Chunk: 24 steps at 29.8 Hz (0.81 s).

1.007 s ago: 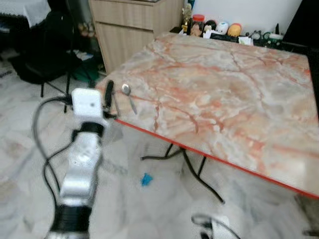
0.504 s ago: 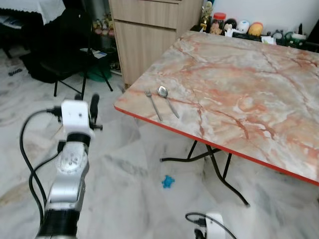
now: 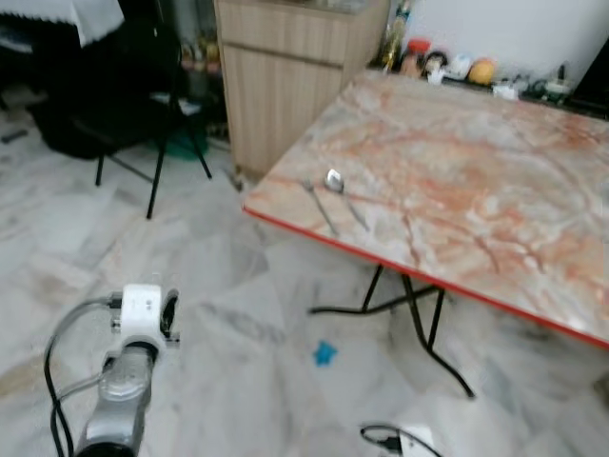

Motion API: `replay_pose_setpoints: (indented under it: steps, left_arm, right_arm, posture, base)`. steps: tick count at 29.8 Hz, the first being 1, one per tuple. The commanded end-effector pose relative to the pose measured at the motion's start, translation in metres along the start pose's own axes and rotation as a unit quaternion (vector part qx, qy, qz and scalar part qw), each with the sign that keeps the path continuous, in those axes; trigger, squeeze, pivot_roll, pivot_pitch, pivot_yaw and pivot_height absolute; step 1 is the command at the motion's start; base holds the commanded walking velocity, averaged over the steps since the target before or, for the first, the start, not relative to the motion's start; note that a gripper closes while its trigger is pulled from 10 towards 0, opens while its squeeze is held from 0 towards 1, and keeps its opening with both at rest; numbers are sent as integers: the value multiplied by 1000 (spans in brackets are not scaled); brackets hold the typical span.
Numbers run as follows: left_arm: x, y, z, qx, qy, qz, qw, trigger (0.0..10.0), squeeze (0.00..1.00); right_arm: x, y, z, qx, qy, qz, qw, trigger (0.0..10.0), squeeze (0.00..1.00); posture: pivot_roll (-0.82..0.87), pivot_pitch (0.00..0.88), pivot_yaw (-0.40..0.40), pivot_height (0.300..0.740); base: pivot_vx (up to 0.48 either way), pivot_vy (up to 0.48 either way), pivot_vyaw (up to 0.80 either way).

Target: Setting the table

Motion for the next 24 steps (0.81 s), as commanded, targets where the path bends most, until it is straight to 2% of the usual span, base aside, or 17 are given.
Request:
replay_pose_setpoints:
  steps: [1,3,6,7,10,16,22,24]
  left_arm:
    - [3,-21,1,-3,-10,41,999,10000,0]
    - [5,-28,-1,-4,-15,58,998,10000,0]
    - [10,-50,-8,-10,-32,102,994,10000,0]
    - [10,-50,-8,-10,-32,102,994,10000,0]
    - [16,-66,-16,-17,-45,140,989,10000,0]
    - [21,-80,-23,-9,-60,177,982,10000,0]
    - [29,-95,-23,11,-46,219,975,10000,0]
    - [34,-101,-23,14,-41,233,972,10000,0]
  right_arm:
    - [3,-11,3,-15,4,11,1000,10000,0]
    - [3,-11,4,-15,4,11,1000,10000,0]
    - [1,-10,21,-16,13,10,1000,10000,0]
    - [1,-10,21,-16,13,10,1000,10000,0]
    - [0,-7,33,-15,19,8,1000,10000,0]
    - [-2,-1,42,-15,24,5,1000,10000,0]
    - [-3,2,25,-12,16,5,1000,10000,0]
    - [-2,4,12,-11,9,1,1000,10000,0]
  posture:
    - [159,37,-21,740]
    - [162,36,-21,740]
    - [164,36,-22,740]
    - [164,36,-22,740]
    - [162,35,-23,740]
    - [161,33,-23,740]
    - [154,33,-23,740]
    - [152,33,-23,740]
  base:
    - [0,0,0]
    - [0,0,0]
    - [0,0,0]
    - [0,0,0]
    - [0,0,0]
    - [0,0,0]
    - [0,0,0]
    - [0,0,0]
Point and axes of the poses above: a point about 5 cm out from each wrist's last joint towards the gripper, its own x axis pointing back from the gripper into the wrist, its own y axis along the axis of the wrist's last joint, z = x × y, the point moved 2 cm from there along -x, pointing out of the wrist towards the gripper, and after that the axes turned 7 degrees about -x, right-handed, at the moved point
